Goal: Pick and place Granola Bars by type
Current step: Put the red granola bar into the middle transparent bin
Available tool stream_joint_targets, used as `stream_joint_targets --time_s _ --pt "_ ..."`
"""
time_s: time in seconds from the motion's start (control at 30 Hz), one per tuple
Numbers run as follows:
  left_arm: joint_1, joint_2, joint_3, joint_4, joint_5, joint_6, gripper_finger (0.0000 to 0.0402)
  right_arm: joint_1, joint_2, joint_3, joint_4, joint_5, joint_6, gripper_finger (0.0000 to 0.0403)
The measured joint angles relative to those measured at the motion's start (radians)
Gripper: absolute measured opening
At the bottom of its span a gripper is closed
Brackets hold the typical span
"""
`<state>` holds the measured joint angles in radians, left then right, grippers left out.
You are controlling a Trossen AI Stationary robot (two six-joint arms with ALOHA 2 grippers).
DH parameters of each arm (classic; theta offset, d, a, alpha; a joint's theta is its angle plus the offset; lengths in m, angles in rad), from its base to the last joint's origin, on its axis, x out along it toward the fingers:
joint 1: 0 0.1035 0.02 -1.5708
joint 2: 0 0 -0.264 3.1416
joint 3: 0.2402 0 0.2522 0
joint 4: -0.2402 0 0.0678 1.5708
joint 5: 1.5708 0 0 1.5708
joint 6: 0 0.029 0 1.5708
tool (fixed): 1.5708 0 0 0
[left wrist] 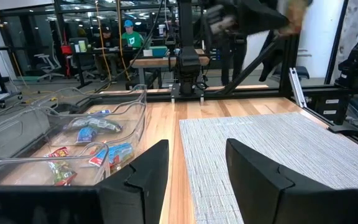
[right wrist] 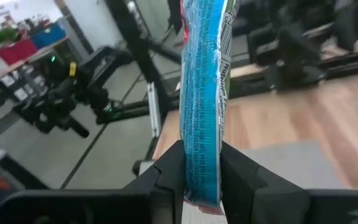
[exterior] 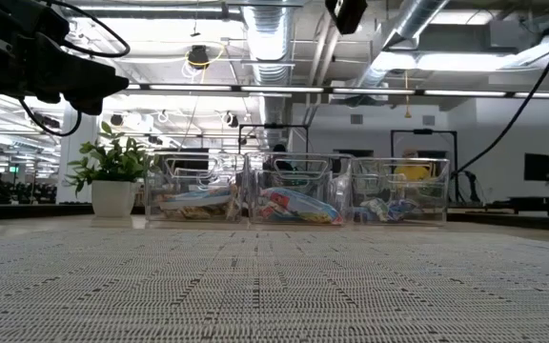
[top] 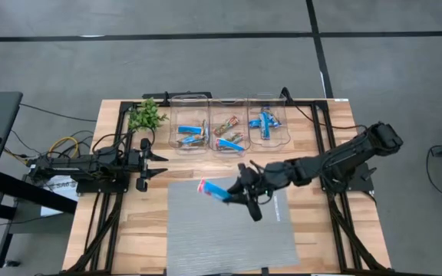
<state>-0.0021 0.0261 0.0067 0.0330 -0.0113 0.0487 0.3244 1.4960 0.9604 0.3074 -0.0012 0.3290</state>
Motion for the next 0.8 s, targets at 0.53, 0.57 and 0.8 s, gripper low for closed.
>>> stream_joint_targets --time_s 0.53,0.57,0.8 --pt "0.000 0.000 0.000 0.000 0.000 0.000 0.0155 -0.137 -0.019 0.000 -0.007 -0.003 0.000 0.0068" --pt "0.000 0.000 0.000 0.000 0.000 0.000 0.0155 -0.153 -0.019 0.000 -0.008 -0.003 -0.008 0.0068" --pt "0.000 0.000 0.000 0.000 0.000 0.000 0.0155 -0.288 -0.019 0.000 -0.015 -0.002 -0.175 0.0068"
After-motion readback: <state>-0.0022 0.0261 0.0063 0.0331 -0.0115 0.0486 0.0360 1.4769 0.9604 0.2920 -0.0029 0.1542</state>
